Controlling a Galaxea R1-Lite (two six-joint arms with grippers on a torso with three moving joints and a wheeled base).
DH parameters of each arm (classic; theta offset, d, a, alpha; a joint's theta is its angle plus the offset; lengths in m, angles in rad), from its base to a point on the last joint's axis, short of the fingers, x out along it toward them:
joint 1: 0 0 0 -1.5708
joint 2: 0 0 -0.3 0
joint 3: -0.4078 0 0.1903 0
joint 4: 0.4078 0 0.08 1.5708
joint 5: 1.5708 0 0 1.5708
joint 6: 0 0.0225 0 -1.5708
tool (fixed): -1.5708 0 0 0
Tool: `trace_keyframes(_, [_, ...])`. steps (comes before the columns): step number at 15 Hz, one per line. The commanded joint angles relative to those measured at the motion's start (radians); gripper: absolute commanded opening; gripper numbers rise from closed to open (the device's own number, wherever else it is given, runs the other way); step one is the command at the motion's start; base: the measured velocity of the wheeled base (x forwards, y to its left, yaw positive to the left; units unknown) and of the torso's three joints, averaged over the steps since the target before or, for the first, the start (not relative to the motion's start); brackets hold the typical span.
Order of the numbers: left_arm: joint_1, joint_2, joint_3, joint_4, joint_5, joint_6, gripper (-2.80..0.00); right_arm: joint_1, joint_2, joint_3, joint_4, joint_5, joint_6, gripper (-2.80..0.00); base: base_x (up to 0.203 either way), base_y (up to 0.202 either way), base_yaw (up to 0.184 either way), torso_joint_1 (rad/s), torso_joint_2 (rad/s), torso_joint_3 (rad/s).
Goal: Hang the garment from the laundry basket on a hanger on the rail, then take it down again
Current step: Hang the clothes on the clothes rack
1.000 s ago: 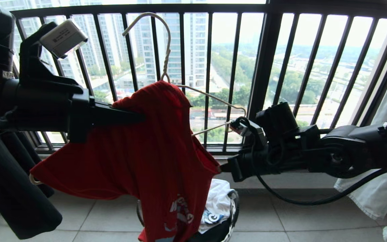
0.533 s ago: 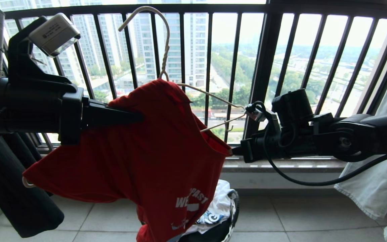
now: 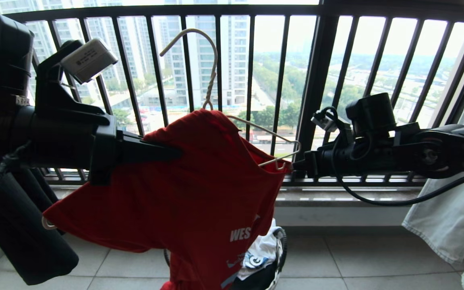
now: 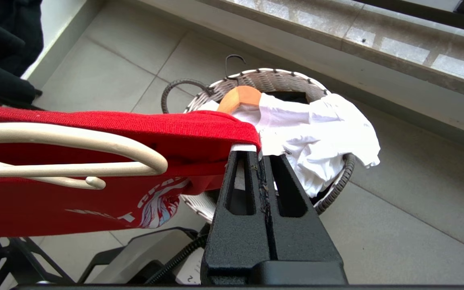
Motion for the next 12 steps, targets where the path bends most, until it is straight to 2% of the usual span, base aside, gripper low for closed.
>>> trace_keyframes(1, [-0.001, 0.042, 0.001, 0.001, -0.002, 0.014, -2.80, -0.020, -0.011, -0.038, 0.065, 0.004, 0.000, -2.80, 0.000, 0.000, 0.000, 0.000, 0.00, 0.000])
trace_keyframes(9, [-0.001, 0.074, 0.001, 0.001, 0.002, 0.041, -2.80, -0.034, -0.073, -0.116, 0.257, 0.037, -0.005, -2.80, 0.000, 0.000, 0.000, 0.000, 0.00, 0.000])
trace_keyframes(12, [0.002, 0.064, -0.004, 0.001, 0.002, 0.039, -2.80, -0.034, -0.087, -0.127, 0.336, 0.041, -0.057, -2.80, 0.000, 0.000, 0.000, 0.000, 0.00, 0.000])
